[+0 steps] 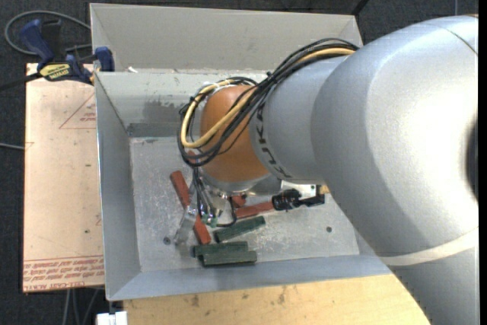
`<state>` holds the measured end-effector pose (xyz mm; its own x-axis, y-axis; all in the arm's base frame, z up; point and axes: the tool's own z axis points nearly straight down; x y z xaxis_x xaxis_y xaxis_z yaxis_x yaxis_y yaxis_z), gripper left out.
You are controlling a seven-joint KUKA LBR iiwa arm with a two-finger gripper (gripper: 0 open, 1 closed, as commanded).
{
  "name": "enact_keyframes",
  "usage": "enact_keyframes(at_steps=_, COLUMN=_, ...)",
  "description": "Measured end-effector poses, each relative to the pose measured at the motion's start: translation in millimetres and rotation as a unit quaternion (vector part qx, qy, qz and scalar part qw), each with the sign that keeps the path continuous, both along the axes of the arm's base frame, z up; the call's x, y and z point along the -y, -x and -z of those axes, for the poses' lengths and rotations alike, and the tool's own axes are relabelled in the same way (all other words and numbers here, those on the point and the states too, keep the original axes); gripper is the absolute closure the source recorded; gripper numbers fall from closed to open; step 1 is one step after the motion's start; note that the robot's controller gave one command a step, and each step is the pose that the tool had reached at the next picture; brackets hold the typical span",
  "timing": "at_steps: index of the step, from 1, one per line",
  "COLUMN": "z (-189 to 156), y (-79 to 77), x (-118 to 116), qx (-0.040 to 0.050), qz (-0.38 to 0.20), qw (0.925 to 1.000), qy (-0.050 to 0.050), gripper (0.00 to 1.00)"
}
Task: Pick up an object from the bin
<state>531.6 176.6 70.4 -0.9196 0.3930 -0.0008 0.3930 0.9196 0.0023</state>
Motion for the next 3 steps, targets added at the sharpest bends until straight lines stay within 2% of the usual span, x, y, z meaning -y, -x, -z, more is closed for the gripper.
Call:
enact_keyframes(at_steps=1, z=0.6, y=3.8, x=7.8, qx=-0.0012, qz=0.055, qw=0.9985, qy=0.000, gripper=0.00)
enact_keyframes(at_steps=2, z=0.9, y=17.3, x=34.6, qx=-0.0018, qz=0.117, qw=0.9932, qy=0.001, gripper=0.00)
enact_keyframes(at_steps=3, z=0.9, y=31.3, x=-6.0, qx=-0.0016, qz=0.127, qw=0.9919, qy=0.000, gripper=0.00)
